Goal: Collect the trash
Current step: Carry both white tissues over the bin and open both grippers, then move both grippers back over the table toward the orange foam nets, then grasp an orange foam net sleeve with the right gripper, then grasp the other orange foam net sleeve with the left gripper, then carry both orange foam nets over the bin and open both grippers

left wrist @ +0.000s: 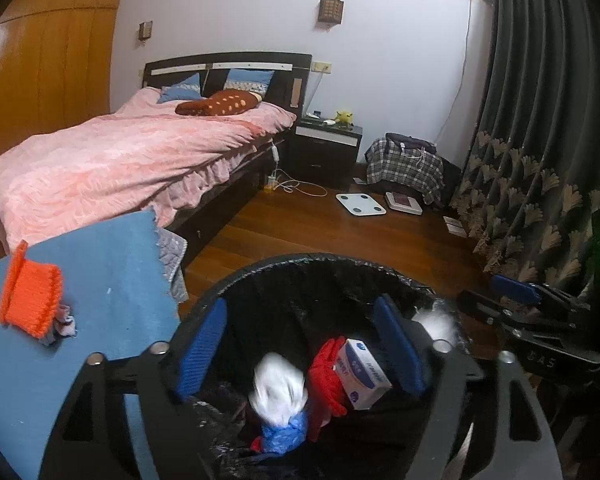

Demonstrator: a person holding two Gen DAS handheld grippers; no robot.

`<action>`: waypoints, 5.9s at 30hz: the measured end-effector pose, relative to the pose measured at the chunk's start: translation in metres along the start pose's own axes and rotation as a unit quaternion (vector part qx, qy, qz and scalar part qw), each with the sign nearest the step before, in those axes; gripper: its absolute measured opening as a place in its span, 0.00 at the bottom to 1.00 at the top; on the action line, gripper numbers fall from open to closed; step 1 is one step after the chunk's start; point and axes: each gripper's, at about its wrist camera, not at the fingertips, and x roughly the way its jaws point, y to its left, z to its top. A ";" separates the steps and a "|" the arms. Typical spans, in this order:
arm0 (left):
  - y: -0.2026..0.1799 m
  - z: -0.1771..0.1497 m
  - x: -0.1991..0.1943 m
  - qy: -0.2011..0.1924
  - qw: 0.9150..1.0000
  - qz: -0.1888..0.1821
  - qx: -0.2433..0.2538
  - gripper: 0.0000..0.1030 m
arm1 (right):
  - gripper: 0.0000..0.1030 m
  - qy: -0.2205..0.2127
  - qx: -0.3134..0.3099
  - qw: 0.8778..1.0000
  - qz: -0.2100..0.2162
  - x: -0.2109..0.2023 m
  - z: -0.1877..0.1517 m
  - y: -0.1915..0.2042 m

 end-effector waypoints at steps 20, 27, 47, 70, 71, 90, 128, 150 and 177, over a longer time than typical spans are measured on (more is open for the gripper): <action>0.127 -0.022 -0.081 -0.035 0.985 0.151 -0.075 0.94 | 0.93 0.012 -0.039 0.997 0.069 0.021 0.016 0.095; 0.180 -0.033 -0.102 -0.041 0.972 0.209 -0.096 0.94 | 0.93 0.015 -0.075 0.991 0.110 0.048 0.030 0.163; 0.307 -0.065 -0.086 -0.016 0.944 0.293 -0.151 0.94 | 0.93 0.049 -0.154 0.969 0.188 0.153 0.060 0.323; 0.356 -0.057 -0.040 -0.011 0.951 0.277 -0.141 0.90 | 0.16 0.100 -0.189 0.938 0.272 0.200 0.049 0.372; 0.356 -0.056 -0.037 -0.011 0.951 0.275 -0.139 0.90 | 0.15 0.100 -0.187 0.939 0.272 0.200 0.048 0.370; 0.378 -0.053 0.016 0.030 0.963 0.219 -0.156 0.39 | 0.14 0.065 -0.135 0.971 0.184 0.205 0.072 0.317; 0.343 -0.033 -0.022 0.024 0.959 0.220 -0.177 0.12 | 0.14 0.040 -0.115 0.976 0.183 0.178 0.082 0.325; 0.244 -0.013 -0.078 -0.018 0.970 0.180 -0.160 0.12 | 0.14 -0.009 -0.093 0.980 0.173 0.073 0.087 0.258; 0.080 0.007 -0.039 0.002 0.995 0.062 -0.075 0.12 | 0.14 -0.027 -0.023 0.998 0.052 0.007 0.058 0.087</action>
